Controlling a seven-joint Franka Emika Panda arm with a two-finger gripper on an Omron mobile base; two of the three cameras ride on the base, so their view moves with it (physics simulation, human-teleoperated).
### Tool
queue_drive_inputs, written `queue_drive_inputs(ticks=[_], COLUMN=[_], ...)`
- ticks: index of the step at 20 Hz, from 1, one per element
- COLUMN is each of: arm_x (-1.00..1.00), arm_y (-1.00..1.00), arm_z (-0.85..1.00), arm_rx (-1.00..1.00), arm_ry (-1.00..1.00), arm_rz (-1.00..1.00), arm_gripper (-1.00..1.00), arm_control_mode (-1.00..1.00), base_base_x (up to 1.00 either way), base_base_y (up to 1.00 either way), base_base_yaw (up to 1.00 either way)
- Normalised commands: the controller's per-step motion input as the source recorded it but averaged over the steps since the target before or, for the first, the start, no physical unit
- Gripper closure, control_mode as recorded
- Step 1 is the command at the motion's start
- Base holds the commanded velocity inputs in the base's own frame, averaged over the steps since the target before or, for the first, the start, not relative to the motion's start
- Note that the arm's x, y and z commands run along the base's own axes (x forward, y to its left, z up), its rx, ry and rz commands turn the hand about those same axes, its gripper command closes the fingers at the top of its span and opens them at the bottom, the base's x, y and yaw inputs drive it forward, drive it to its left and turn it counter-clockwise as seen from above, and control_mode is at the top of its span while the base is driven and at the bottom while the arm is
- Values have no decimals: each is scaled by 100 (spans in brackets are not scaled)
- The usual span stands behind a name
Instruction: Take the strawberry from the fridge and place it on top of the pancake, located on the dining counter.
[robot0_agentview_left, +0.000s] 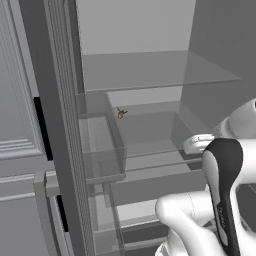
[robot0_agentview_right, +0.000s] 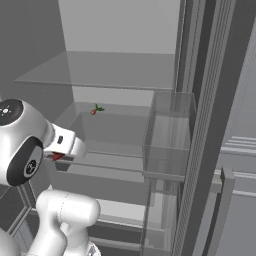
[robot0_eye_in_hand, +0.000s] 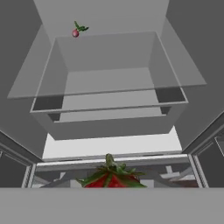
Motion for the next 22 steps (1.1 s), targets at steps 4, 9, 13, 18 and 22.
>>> queue_drive_inputs(ticks=[4,9,13,18,22], arm_x=[-39,-12,0,0,0], arm_y=[0,0,0,0,0], arm_z=[0,0,0,0,0], arm_rx=[0,0,0,0,0], arm_ry=[0,-1,0,0,0], arm_rz=[0,0,0,0,0], arm_gripper=[100,100,100,100,100], arm_control_mode=[-100,100,100,100,100], base_base_x=[0,-59,-86,-94,-100], base_base_y=[0,0,0,0,0], base_base_yaw=[0,0,0,8,40])
